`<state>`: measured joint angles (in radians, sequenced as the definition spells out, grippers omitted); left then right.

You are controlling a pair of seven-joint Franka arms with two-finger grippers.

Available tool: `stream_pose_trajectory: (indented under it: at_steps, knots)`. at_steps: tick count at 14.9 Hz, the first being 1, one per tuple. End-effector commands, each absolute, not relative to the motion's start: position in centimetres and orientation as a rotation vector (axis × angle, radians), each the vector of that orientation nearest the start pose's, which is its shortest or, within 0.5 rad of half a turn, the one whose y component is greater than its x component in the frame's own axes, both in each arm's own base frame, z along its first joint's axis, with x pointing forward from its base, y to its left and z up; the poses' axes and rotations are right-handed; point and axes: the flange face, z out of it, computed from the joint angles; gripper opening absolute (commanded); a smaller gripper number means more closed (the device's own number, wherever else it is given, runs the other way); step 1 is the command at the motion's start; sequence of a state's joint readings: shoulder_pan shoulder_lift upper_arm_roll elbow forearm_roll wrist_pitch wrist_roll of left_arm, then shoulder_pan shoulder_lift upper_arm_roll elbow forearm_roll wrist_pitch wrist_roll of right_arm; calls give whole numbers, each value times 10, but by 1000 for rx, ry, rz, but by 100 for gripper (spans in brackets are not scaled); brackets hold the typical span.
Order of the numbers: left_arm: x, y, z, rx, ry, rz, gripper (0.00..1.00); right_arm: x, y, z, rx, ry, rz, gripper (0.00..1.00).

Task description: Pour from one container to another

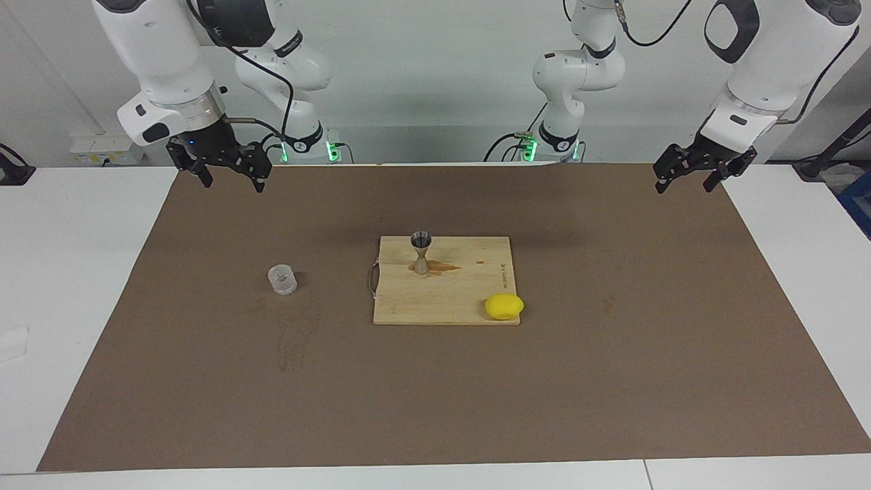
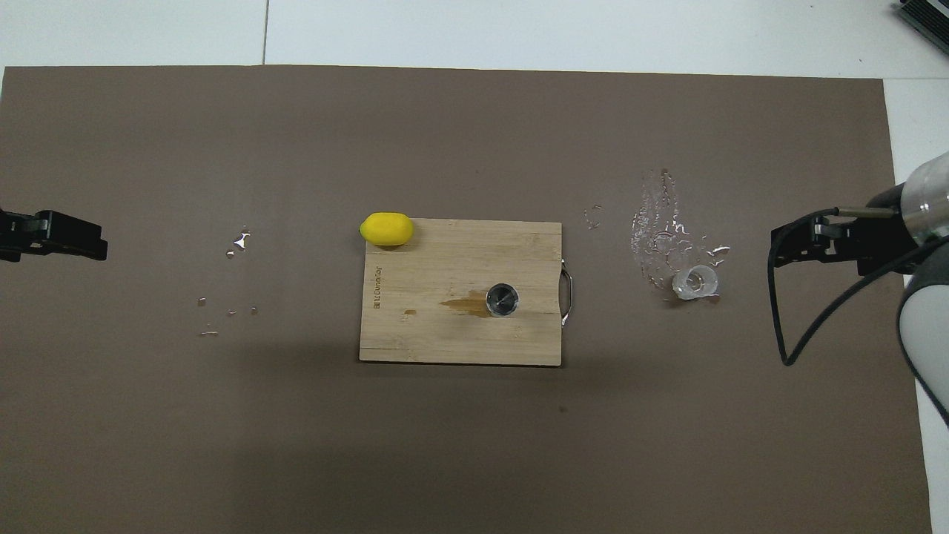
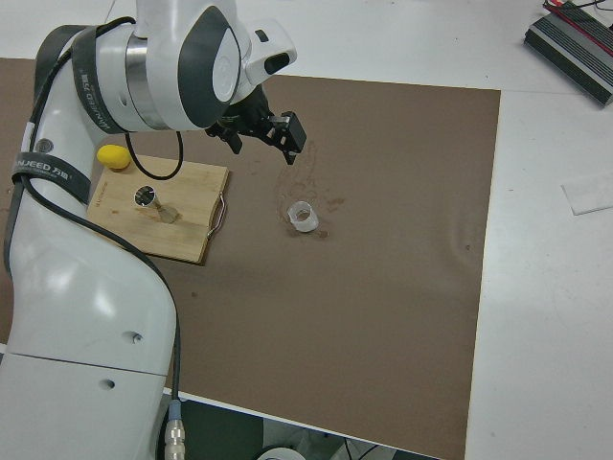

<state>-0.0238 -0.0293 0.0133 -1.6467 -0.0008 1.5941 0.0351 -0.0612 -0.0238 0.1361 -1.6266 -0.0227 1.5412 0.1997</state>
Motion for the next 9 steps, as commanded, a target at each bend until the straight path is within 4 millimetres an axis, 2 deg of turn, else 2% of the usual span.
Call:
stream_pose_trajectory:
  at_steps: [1, 9]
  knots:
    - [537, -8, 608, -3153, 70, 34, 100, 536, 37, 609, -3154, 136, 102, 100]
    - [537, -8, 608, -3153, 67, 34, 100, 532, 37, 603, -3153, 158, 124, 100]
